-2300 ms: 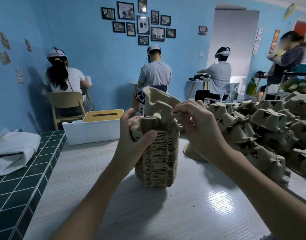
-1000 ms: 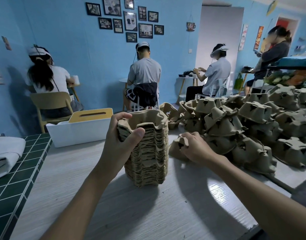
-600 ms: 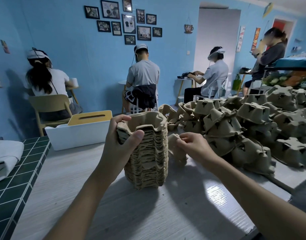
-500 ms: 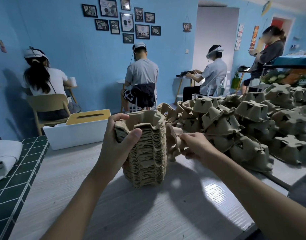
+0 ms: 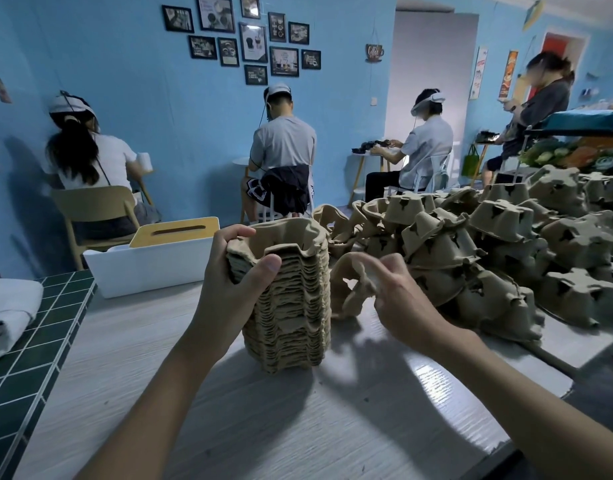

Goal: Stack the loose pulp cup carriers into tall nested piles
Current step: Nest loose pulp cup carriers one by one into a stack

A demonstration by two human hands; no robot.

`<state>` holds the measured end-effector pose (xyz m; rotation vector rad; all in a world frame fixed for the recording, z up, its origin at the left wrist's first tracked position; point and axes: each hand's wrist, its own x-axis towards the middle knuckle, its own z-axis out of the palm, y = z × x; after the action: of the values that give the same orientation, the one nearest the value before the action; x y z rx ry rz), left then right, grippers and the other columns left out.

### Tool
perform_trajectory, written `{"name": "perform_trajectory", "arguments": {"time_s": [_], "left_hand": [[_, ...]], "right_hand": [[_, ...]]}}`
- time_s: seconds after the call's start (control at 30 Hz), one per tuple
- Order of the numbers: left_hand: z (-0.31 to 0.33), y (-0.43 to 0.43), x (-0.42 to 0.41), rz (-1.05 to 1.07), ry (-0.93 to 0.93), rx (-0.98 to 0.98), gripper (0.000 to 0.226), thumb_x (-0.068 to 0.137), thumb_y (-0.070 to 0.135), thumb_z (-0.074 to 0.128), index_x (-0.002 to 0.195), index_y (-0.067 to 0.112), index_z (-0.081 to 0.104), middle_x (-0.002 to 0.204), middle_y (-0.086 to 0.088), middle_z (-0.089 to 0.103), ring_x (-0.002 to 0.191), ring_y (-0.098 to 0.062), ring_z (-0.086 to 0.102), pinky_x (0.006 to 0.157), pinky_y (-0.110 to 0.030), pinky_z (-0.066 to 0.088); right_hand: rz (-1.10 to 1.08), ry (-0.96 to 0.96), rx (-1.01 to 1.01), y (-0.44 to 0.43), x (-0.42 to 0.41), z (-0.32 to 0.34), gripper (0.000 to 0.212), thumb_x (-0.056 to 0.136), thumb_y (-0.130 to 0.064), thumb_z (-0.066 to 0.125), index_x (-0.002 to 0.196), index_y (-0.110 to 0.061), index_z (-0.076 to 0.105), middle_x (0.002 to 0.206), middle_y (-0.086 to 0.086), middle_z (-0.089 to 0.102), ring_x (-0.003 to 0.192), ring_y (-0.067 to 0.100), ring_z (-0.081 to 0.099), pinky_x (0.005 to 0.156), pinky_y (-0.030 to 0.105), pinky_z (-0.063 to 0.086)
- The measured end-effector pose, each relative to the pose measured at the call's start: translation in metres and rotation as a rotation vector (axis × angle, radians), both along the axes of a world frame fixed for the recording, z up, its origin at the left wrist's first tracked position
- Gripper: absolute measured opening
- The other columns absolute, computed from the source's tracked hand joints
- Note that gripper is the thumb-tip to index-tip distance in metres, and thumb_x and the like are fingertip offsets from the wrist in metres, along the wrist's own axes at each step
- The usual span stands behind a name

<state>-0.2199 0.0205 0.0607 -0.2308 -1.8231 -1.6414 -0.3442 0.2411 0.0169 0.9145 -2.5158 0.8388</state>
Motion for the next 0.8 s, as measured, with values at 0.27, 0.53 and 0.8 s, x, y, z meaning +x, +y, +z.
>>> {"name": "perform_trajectory", "arguments": {"time_s": [0.27,0.53,0.8], "left_hand": [[-0.002,-0.001,0.000,0.010,-0.013,-0.003,0.054,0.064,0.054,0.071,0.110,0.033,0.051,0.087,0.001,0.064,0.079,-0.010,0.066,0.065,-0.026,0.057],[-0.003,-0.002,-0.002,0.010,-0.016,-0.005,0.054,0.063,0.052,0.070,0.110,0.032,0.050,0.081,0.018,0.068,0.077,-0.002,0.067,0.063,-0.020,0.055],[-0.004,-0.003,-0.002,0.020,-0.015,-0.019,0.052,0.065,0.054,0.070,0.109,0.034,0.051,0.085,0.013,0.067,0.082,-0.011,0.066,0.068,-0.028,0.058]], "right_hand": [[0.051,0.099,0.082,0.004,-0.008,0.002,0.026,0.093,-0.010,0.064,0.118,-0.014,0.067,0.108,-0.002,0.045,0.081,0.014,0.054,0.077,0.029,0.049],[0.004,0.177,-0.124,0.004,-0.005,0.019,0.006,0.086,-0.007,0.072,0.086,-0.001,0.069,0.100,0.003,0.042,0.079,0.018,0.053,0.069,0.006,0.041],[-0.102,0.365,-0.500,0.001,0.009,0.078,0.011,0.090,-0.010,0.067,0.082,-0.007,0.059,0.071,0.000,0.058,0.061,0.017,0.055,0.062,0.015,0.044]]}}
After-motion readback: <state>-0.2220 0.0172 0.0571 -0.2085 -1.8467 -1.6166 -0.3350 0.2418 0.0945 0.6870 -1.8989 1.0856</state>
